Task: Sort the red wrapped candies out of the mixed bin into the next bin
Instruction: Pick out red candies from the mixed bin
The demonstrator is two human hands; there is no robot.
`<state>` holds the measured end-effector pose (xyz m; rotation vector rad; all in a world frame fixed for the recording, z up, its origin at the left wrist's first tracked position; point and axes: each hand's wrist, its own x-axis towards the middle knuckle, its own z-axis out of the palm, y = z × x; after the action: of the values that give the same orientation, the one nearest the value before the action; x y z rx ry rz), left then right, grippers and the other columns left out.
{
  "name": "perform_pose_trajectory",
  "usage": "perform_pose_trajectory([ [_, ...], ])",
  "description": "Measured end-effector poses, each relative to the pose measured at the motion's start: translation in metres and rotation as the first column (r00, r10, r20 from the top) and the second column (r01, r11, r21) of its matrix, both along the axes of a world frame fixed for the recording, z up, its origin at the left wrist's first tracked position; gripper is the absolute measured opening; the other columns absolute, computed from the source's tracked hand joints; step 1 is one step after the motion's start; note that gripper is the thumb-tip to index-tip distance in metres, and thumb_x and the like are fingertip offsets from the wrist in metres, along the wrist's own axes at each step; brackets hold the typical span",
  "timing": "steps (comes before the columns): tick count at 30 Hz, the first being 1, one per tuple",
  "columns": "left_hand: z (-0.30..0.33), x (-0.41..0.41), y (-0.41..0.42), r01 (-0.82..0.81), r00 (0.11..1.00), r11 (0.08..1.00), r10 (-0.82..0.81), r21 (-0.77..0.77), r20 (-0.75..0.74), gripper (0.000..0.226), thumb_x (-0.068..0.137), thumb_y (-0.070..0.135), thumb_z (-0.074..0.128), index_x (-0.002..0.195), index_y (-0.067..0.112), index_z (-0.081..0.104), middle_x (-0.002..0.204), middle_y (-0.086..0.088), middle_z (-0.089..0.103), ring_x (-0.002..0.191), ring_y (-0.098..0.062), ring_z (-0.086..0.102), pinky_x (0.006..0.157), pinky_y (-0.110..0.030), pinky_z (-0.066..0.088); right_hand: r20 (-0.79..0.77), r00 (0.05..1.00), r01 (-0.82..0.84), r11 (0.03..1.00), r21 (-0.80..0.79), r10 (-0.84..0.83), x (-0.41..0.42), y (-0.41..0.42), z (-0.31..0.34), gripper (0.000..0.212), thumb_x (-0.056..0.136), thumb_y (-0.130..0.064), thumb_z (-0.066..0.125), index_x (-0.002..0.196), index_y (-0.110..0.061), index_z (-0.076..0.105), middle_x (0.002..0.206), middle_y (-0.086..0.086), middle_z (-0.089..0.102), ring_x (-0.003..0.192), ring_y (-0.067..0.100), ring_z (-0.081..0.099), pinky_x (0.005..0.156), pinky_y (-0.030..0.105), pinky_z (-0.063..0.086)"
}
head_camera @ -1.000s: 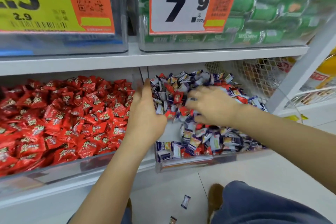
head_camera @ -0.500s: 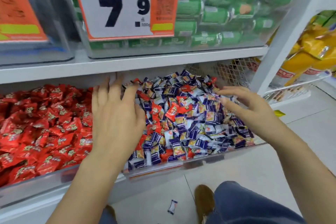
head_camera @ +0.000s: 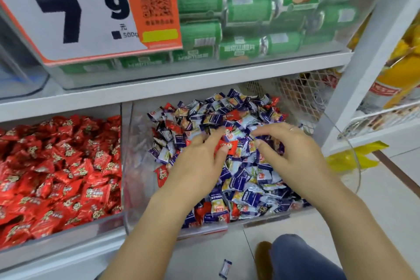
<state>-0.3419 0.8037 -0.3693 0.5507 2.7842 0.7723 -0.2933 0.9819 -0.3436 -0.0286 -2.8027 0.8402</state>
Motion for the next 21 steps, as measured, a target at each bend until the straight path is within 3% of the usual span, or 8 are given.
perform_pose_trajectory([
  [3,-0.003,0.0,0.005,0.047,0.997,0.996,-0.052,-0.078,-0.057,0.041,0.097,0.041,0.045,0.137,0.033,0.038,0.126,-0.004,0.047,0.112,-0.025,0.049,0.088,-0.033,0.043,-0.019,0.999,-0.044,0.998,0.047,0.044,-0.015,-0.009,0.0,0.025,0.094,-0.026,0.053,0.116,-0.027,0.064,0.117,-0.01,0.059,0.116,0.01,0.045,0.087,0.018,0.032],
  [6,0.003,0.002,0.005,0.09,0.994,0.989,-0.096,-0.12,-0.046,0.033,0.092,0.037,0.057,0.12,0.024,0.046,0.1,0.002,0.043,0.086,-0.018,0.048,0.07,-0.027,0.036,-0.074,0.994,-0.071,0.996,0.059,0.076,-0.03,-0.024,0.002,0.03,0.094,-0.017,0.051,0.121,-0.024,0.063,0.121,-0.008,0.059,0.119,0.009,0.043,0.089,0.012,0.028],
  [9,0.013,0.0,-0.008,0.046,0.998,0.996,-0.049,-0.082,-0.038,0.025,0.087,0.035,0.064,0.101,0.022,0.047,0.09,0.006,0.044,0.078,-0.013,0.045,0.063,-0.024,0.032,-0.004,0.987,-0.163,0.985,0.062,0.164,-0.042,-0.042,-0.003,0.042,0.095,-0.01,0.043,0.132,-0.027,0.054,0.132,-0.004,0.054,0.119,0.015,0.047,0.094,0.026,0.042],
  [12,0.024,-0.001,-0.023,-0.16,0.982,0.984,0.15,-0.08,-0.113,0.021,0.088,0.026,0.061,0.089,0.02,0.041,0.085,0.003,0.048,0.071,-0.013,0.044,0.055,-0.023,0.028,0.16,0.969,-0.218,0.959,0.181,0.189,-0.045,-0.05,-0.014,0.045,0.097,-0.016,0.04,0.139,-0.03,0.045,0.145,-0.004,0.042,0.126,0.019,0.042,0.095,0.035,0.045],
  [15,0.025,0.002,-0.025,-0.293,0.948,0.949,0.272,-0.117,-0.167,0.019,0.089,0.016,0.055,0.104,0.013,0.044,0.1,-0.008,0.053,0.087,-0.028,0.054,0.066,-0.027,0.035,0.176,0.976,-0.185,0.922,0.339,0.131,-0.042,-0.049,-0.019,0.037,0.097,-0.025,0.045,0.134,-0.028,0.049,0.136,-0.002,0.046,0.121,0.022,0.042,0.09,0.032,0.046],
  [18,0.021,0.002,-0.022,-0.349,0.937,0.917,0.336,-0.191,-0.101,0.043,0.089,0.007,0.047,0.13,0.009,0.035,0.124,-0.015,0.047,0.104,-0.037,0.055,0.071,-0.033,0.035,0.154,0.985,-0.12,0.937,0.328,0.073,-0.038,-0.044,-0.016,0.032,0.093,-0.023,0.051,0.124,-0.026,0.054,0.125,-0.002,0.048,0.117,0.02,0.042,0.081,0.028,0.043],
  [21,0.017,-0.001,-0.022,-0.334,0.942,0.907,0.329,-0.258,-0.061,0.057,0.09,0.003,0.04,0.142,0.019,0.026,0.138,-0.015,0.033,0.113,-0.04,0.05,0.079,-0.039,0.04,0.197,0.979,-0.112,0.944,0.311,0.051,-0.033,-0.036,-0.012,0.04,0.09,-0.021,0.052,0.13,-0.027,0.051,0.124,0.0,0.049,0.12,0.02,0.041,0.083,0.029,0.045],
])
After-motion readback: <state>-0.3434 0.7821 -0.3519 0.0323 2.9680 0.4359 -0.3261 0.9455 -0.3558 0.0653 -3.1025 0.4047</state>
